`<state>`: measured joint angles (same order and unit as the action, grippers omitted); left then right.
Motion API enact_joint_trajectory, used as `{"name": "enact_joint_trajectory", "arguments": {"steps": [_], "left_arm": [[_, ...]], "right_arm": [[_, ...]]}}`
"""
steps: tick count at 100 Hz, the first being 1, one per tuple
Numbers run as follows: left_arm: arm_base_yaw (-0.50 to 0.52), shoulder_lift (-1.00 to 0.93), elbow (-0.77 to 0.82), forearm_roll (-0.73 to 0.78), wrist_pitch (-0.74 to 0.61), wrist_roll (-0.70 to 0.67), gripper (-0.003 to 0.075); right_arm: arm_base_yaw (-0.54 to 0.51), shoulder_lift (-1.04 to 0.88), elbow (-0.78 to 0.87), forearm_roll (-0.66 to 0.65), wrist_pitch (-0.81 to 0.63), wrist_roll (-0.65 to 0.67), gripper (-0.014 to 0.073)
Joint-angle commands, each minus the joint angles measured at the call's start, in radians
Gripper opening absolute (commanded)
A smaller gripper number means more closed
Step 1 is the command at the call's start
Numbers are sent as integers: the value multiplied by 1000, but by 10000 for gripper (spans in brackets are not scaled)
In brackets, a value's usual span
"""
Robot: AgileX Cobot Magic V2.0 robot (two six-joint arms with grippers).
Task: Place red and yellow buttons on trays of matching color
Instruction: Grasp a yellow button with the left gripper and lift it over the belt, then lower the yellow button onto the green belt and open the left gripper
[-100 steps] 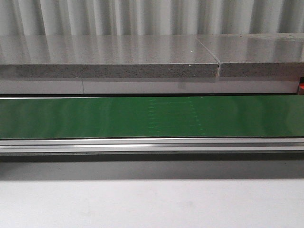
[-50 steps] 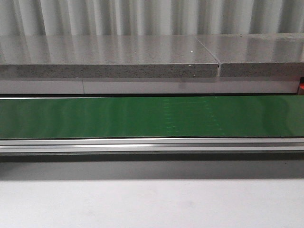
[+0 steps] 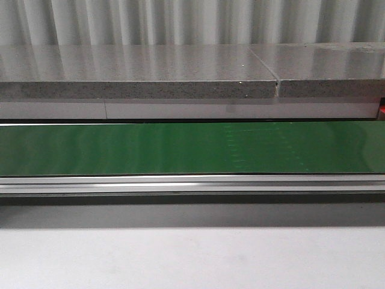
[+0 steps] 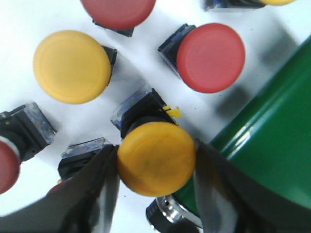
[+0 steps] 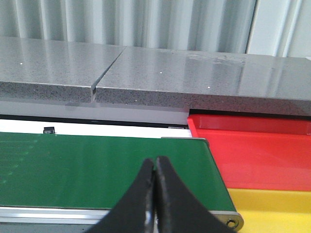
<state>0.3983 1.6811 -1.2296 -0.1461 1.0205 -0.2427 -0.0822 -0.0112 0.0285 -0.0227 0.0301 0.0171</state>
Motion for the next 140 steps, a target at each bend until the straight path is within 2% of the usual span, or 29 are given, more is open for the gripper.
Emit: {"name": "enact_joint_trajectory", "arguments": {"steps": [1,27,50,92,118,123,128,140], "left_arm": [[-4,-92,-29,7,11,-10,209],[-18,-221,-29,13,43,24,209],[-103,-263,-48,13,58,50,209],[-261,-143,-130,6,113,50,210],[-276,-89,-130,5,130,52,216],[-276,-89,-130,5,121,52,237],[-276,-89,-130,5,111,52,292],[-276,-89,-130,-9,96,52,515]], "right_arm": [[0,-13,-6,-2,-76,-4,-67],[0,-13,-6,-2,-76,-4,-67],[0,-13,-6,-2,-76,-4,-67],[0,-13,-6,-2,-76,-4,-67],[0,-13,-6,-2,-76,-4,-67],[0,-13,-6,-2,-76,-4,-67],[0,-13,-6,-2,-76,-4,-67],[0,-13,-6,-2,-76,-4,-67]]}}
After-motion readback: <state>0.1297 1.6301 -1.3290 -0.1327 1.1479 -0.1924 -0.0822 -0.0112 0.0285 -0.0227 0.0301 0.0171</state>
